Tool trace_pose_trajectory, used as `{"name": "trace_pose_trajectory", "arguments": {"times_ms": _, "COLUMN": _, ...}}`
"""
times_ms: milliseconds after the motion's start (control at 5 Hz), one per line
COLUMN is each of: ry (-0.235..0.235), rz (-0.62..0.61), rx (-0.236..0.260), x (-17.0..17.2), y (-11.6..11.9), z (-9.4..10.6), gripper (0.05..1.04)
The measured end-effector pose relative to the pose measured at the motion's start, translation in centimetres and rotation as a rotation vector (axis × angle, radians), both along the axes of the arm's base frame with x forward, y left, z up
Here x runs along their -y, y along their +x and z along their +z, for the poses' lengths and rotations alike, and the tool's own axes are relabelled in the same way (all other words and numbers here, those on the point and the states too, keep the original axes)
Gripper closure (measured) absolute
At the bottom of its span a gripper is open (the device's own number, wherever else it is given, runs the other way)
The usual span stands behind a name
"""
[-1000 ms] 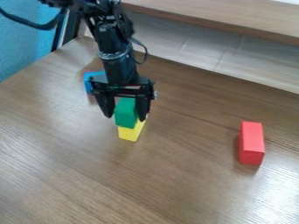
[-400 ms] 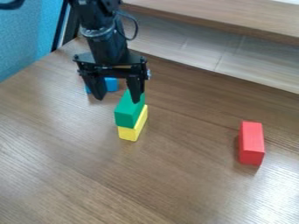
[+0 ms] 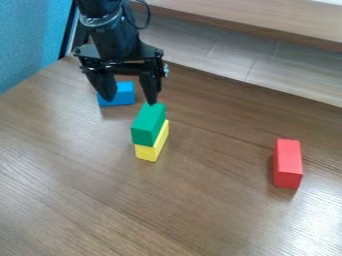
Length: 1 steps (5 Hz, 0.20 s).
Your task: Put the green rectangular block on top of the yellow rectangular block.
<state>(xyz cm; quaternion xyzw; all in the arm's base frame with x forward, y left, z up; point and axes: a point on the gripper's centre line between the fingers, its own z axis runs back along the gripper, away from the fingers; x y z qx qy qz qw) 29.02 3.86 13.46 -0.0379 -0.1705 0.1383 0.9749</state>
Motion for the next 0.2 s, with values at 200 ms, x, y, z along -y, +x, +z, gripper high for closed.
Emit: {"name": "trace_pose_trajectory", "arguments": {"times_ms": 200, "ry": 0.001, "rz": -0.021, "rx": -0.005, "x": 0.59, "y": 0.26, "z": -0.29, "gripper": 0.083}}
